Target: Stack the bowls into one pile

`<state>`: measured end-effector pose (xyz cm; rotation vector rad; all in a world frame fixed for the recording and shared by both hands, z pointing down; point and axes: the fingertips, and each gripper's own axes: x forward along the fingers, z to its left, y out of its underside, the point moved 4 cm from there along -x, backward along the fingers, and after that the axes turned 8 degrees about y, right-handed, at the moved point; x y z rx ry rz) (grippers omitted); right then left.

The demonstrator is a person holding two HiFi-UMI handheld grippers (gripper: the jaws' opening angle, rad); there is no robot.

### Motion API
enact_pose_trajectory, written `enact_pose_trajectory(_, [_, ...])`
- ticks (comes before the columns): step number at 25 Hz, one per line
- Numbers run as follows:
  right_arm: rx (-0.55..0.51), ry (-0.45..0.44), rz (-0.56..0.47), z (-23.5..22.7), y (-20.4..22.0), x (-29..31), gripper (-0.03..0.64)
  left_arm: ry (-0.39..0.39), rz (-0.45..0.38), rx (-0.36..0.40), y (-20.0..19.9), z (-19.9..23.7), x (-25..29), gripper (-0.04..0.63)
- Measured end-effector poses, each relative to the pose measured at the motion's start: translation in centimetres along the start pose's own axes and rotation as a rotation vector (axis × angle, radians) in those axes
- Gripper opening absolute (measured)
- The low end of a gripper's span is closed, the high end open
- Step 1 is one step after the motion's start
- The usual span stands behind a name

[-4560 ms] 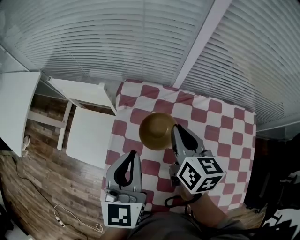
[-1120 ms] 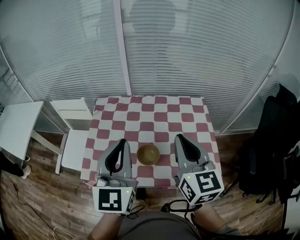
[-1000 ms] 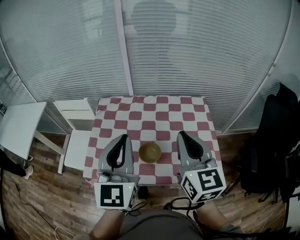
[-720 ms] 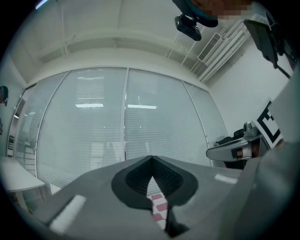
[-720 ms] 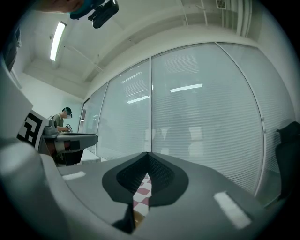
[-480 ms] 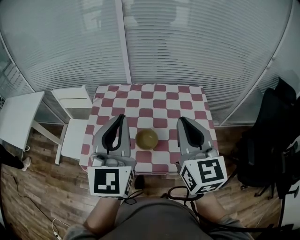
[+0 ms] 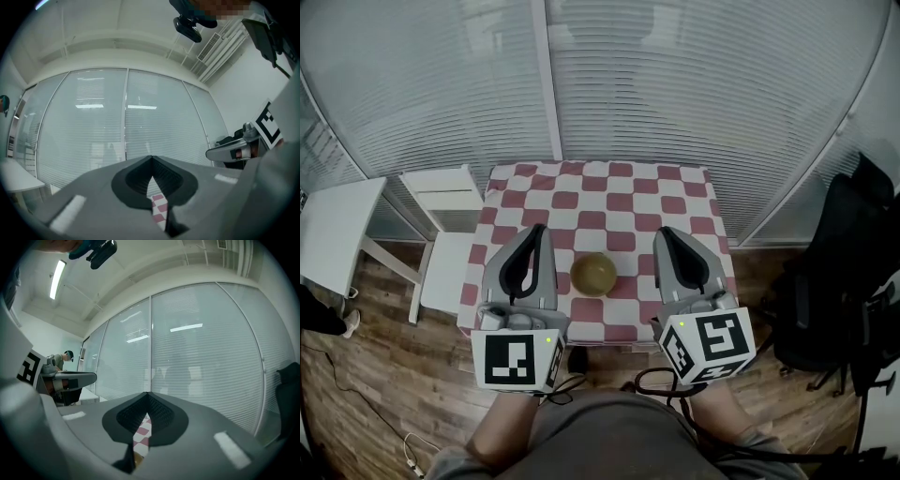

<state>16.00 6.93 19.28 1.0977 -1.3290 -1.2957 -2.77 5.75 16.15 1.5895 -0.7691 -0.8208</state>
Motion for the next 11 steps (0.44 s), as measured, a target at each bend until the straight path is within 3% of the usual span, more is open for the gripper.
enact_pose_trajectory(11, [0.007,0.005,0.021,-0.05,0.55,0.77,0.025,-0.003,0.009,-0.008,0.53,0.47,0.45,0.0])
